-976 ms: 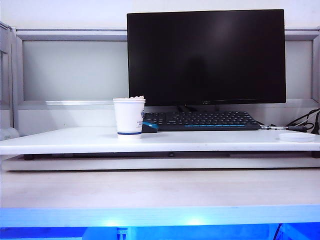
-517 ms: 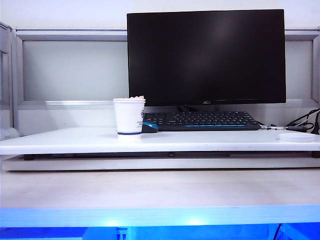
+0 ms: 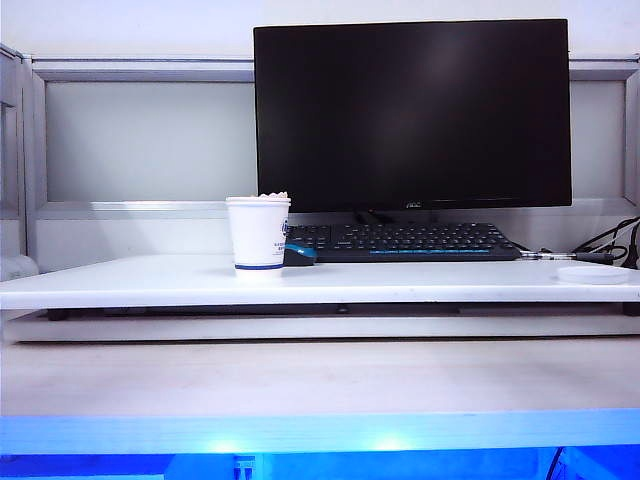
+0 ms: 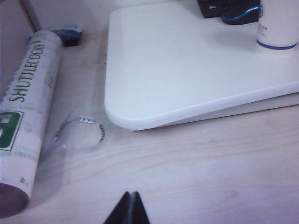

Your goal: Pick up the badminton from the table and put it into the white paper cup.

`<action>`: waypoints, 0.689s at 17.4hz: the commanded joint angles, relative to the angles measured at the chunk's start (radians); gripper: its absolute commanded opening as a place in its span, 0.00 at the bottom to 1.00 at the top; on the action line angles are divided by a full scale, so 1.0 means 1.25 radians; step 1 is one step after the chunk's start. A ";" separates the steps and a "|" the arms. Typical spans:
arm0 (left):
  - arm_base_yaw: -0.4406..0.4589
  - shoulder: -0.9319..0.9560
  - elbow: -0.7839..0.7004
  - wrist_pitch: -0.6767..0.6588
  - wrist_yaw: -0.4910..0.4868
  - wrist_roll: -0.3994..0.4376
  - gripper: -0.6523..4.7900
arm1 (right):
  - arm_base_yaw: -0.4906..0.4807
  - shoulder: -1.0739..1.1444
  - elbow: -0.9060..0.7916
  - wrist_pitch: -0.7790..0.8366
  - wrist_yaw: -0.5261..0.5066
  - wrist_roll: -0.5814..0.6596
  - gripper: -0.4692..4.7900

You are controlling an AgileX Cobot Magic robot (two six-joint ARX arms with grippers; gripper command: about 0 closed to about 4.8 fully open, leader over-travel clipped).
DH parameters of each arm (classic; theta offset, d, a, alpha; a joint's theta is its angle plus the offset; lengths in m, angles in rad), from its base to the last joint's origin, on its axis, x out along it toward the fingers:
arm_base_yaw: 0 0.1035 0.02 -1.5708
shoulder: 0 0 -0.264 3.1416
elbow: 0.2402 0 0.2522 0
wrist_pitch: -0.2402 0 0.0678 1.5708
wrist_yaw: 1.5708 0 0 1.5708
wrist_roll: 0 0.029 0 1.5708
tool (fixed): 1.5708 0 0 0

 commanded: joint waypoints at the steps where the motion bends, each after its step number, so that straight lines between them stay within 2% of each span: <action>1: 0.001 0.000 -0.012 0.014 -0.006 0.012 0.11 | 0.002 -0.033 -0.019 0.042 -0.001 0.012 0.07; 12: 0.001 0.000 -0.016 0.022 -0.016 0.011 0.11 | 0.003 -0.093 -0.148 0.056 0.020 0.030 0.07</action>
